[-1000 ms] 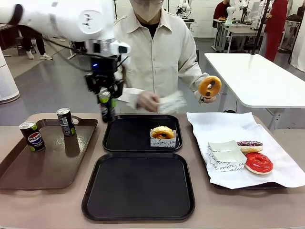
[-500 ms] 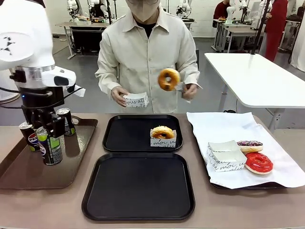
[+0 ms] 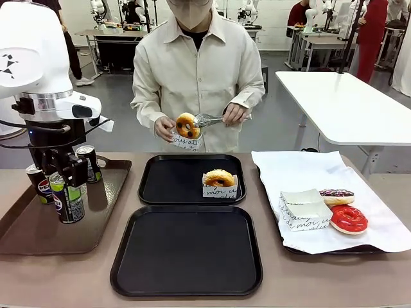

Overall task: Set up donuts and drinks on trays.
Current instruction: Pick up one Pepsi coke and place it on the Flat Tray.

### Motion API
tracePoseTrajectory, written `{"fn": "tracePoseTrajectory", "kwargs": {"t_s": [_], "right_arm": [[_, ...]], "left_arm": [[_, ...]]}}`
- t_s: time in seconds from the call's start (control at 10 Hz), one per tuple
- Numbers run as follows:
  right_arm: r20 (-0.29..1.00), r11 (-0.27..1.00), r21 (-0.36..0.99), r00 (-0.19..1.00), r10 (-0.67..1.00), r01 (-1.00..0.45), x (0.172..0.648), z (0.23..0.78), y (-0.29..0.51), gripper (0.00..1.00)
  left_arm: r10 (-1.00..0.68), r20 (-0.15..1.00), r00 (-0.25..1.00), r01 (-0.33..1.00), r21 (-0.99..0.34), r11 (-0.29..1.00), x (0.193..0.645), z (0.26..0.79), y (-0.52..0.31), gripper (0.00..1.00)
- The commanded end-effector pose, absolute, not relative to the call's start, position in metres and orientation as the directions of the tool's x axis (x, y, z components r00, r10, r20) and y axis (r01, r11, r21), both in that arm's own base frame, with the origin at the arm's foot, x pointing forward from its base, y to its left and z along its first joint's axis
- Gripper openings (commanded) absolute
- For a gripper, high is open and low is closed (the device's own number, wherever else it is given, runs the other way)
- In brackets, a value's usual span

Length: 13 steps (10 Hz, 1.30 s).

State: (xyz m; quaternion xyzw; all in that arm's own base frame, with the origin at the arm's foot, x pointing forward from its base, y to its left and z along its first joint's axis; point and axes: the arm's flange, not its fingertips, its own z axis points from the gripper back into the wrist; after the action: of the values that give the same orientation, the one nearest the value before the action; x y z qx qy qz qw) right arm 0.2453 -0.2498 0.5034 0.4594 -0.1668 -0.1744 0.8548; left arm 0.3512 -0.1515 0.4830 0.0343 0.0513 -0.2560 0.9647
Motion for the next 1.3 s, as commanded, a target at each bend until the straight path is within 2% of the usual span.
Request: {"fn": "tracePoseTrajectory", "kwargs": {"t_s": [0.0,0.5,1.0,1.2], "right_arm": [[0.144,0.507,0.854,0.882,-0.45,0.119,0.245,0.504,-0.25,1.0],[0.144,0.507,0.854,0.882,-0.45,0.119,0.245,0.504,-0.25,1.0],[0.144,0.507,0.854,0.882,-0.45,0.119,0.245,0.504,-0.25,1.0],[0.144,0.507,0.854,0.882,-0.45,0.119,0.245,0.504,-0.25,1.0]], "left_arm": [[-0.503,-0.119,0.856,0.51,0.038,0.859,0.351,0.486,-0.15,0.59],[-0.491,-0.117,0.863,0.498,0.04,0.866,0.351,0.483,-0.152,0.59],[-0.515,0.013,0.857,0.512,0.086,0.855,0.438,0.504,-0.212,0.59],[-0.535,0.069,0.842,0.532,0.052,0.845,0.477,0.51,-0.233,0.59]]}}
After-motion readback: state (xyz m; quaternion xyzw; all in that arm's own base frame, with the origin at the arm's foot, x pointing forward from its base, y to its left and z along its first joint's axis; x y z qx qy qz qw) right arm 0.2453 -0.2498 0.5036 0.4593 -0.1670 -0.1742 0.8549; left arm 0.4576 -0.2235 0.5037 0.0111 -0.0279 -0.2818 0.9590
